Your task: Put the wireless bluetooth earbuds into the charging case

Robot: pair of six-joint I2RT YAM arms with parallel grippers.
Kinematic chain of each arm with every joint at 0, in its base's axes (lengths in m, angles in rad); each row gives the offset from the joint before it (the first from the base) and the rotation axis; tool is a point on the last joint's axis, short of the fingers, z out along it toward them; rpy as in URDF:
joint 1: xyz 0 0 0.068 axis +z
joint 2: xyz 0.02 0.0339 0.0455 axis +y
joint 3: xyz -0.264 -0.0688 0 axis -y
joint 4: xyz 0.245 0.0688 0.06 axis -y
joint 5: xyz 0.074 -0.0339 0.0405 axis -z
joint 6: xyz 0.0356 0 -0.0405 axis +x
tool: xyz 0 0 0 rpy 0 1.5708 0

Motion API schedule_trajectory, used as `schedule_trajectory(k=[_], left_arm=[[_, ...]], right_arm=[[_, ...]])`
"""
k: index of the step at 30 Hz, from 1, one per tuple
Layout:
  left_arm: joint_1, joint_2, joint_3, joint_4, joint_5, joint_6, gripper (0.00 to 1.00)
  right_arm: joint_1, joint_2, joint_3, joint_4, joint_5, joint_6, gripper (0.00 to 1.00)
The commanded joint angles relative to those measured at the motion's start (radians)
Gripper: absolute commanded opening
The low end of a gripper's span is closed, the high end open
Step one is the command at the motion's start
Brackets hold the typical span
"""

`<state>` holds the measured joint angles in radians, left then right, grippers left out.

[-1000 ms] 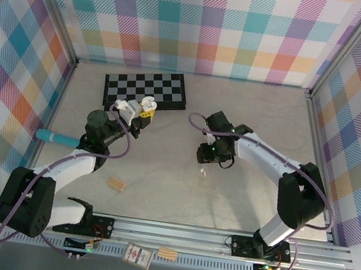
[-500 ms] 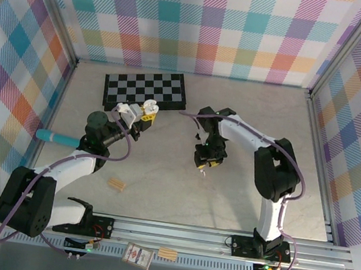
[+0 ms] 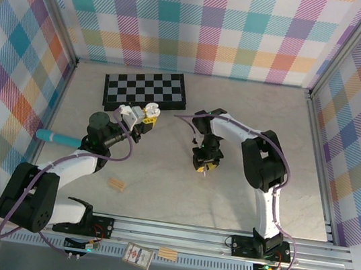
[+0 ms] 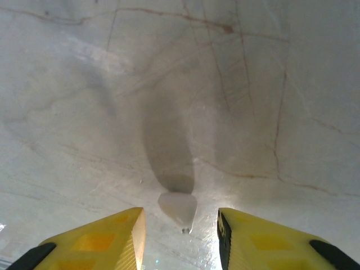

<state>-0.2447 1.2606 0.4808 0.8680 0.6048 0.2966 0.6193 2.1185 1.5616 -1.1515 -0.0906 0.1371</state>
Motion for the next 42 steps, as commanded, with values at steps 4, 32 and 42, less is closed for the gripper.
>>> schedule_trajectory(k=[4,32,42], left_arm=[[-0.004,-0.004,-0.005,0.039,0.032,0.029,0.14],[-0.021,-0.006,0.028,-0.008,0.044,-0.005,0.13],[-0.171,0.061,0.112,-0.127,0.019,0.015,0.13]], right_arm=[[0.008,0.043,0.049,-0.046,-0.001,-0.009,0.36],[0.032,-0.157,-0.073,0.115,0.048,0.07,0.19],[0.033,-0.52,-0.184,0.363,-0.007,0.047,0.18]])
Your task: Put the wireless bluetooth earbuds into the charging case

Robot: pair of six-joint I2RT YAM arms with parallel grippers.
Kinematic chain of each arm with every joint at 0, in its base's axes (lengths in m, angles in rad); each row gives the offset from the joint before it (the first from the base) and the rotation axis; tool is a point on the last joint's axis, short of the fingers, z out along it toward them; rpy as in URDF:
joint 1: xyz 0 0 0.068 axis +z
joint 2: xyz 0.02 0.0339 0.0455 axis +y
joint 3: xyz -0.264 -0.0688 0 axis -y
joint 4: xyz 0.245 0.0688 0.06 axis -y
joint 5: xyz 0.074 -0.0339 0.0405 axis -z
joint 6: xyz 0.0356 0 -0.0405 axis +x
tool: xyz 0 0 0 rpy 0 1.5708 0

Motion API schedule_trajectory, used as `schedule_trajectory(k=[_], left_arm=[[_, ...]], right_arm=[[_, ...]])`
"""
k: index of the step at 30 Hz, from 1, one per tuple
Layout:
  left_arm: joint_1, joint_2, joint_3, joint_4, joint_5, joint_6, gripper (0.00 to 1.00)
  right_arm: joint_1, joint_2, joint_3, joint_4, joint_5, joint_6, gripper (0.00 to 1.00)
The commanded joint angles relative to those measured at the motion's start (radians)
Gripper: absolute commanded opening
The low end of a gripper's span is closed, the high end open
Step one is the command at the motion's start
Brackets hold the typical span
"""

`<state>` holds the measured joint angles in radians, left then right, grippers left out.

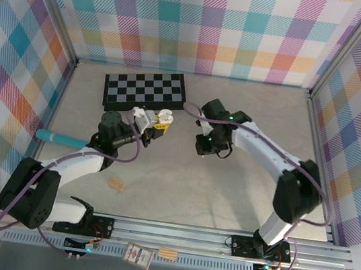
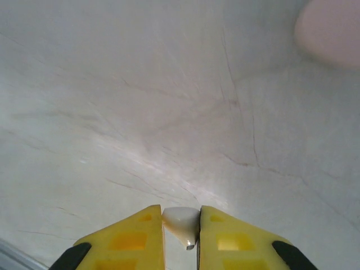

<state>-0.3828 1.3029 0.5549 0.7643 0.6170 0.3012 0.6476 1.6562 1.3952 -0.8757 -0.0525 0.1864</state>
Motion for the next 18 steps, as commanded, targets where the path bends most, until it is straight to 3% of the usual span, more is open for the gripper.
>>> schedule_trajectory(k=[1,8,18], left_arm=[[-0.051,0.029,0.043,-0.018,0.0,0.013,0.13],[-0.154,0.095,0.105,-0.067,-0.04,0.06,0.13],[-0.238,0.177,0.167,-0.014,-0.017,0.037,0.13]], right_arm=[[0.004,-0.09,-0.018,0.102,-0.057,-0.002,0.18],[0.004,-0.26,-0.009,0.149,-0.121,-0.025,0.17],[0.004,-0.306,0.051,0.154,-0.206,-0.084,0.17]])
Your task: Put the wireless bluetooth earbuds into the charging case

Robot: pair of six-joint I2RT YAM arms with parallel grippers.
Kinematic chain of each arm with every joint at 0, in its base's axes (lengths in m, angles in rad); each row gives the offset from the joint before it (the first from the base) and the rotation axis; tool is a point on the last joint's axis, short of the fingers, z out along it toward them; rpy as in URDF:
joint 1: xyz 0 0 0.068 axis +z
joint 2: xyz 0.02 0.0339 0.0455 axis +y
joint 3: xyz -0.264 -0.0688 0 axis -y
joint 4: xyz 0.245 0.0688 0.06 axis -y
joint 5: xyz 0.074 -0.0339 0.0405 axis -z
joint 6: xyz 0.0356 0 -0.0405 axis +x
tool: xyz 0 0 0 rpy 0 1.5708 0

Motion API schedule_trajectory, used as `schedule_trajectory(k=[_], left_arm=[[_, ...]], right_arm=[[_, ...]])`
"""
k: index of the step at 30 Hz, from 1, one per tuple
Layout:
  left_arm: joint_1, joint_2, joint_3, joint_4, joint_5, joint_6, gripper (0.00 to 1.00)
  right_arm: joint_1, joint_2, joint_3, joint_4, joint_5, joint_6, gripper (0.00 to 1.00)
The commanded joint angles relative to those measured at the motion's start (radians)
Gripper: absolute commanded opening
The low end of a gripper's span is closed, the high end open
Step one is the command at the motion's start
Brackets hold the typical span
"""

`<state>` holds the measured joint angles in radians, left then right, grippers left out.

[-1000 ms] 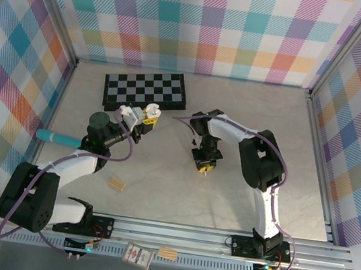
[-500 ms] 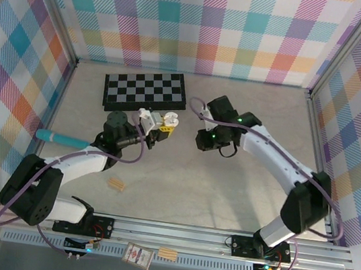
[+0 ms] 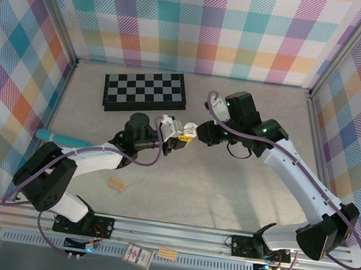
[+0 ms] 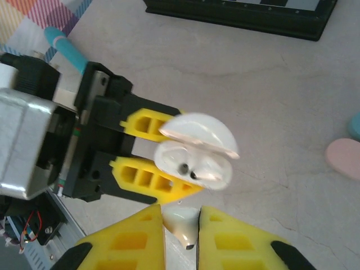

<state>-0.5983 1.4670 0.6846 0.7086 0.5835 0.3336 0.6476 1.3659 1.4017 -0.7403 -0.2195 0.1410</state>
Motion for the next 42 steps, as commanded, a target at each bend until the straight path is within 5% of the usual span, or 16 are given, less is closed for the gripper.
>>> schedule_trajectory(k=[1,15,42], left_arm=[[-0.028,0.017,0.041,0.045,0.016,0.003,0.13],[-0.057,0.024,0.029,0.133,0.062,-0.088,0.13],[-0.058,0.004,0.028,0.177,0.041,-0.131,0.12]], right_arm=[[0.004,-0.014,0.046,0.019,-0.037,-0.049,0.16],[0.006,-0.014,0.003,0.111,-0.057,-0.146,0.17],[0.006,0.04,0.008,-0.006,-0.021,-0.207,0.16]])
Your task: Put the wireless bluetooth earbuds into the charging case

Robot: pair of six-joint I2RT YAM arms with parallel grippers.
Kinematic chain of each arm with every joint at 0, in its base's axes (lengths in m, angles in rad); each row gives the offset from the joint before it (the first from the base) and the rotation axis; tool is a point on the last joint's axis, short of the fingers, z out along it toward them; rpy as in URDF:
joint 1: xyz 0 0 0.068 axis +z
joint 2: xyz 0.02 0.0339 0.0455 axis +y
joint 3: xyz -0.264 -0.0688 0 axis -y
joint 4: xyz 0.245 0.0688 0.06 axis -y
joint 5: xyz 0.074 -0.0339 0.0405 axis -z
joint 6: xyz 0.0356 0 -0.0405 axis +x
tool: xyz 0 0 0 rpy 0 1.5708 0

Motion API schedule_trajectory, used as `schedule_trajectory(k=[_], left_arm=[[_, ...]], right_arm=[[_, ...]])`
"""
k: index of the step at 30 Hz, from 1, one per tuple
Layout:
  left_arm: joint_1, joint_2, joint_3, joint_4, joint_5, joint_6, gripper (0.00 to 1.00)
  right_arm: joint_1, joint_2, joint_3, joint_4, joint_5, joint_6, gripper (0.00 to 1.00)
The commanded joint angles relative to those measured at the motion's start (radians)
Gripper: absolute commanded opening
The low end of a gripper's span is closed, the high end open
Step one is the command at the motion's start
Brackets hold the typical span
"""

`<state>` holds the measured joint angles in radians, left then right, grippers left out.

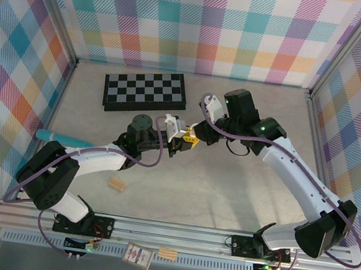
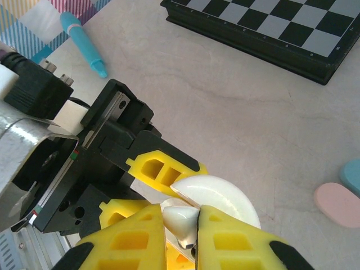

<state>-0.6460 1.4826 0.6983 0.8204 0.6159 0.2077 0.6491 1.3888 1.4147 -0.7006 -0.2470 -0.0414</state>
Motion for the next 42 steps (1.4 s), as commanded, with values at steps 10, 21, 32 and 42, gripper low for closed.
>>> schedule_trajectory(k=[10,21,32,42], left_arm=[[-0.011,-0.017,0.035,0.059,0.025,-0.007,0.12],[-0.011,-0.023,0.034,0.06,0.022,-0.004,0.12],[-0.009,-0.019,0.027,0.062,0.021,0.008,0.12],[-0.009,-0.051,0.01,-0.073,-0.02,0.225,0.13]], right_arm=[[0.006,0.029,-0.043,-0.016,0.009,-0.048,0.18],[0.007,0.03,-0.053,0.011,0.001,-0.088,0.27],[0.0,-0.07,-0.079,0.111,0.061,0.006,0.51],[-0.023,-0.028,0.021,0.071,0.21,0.12,0.72]])
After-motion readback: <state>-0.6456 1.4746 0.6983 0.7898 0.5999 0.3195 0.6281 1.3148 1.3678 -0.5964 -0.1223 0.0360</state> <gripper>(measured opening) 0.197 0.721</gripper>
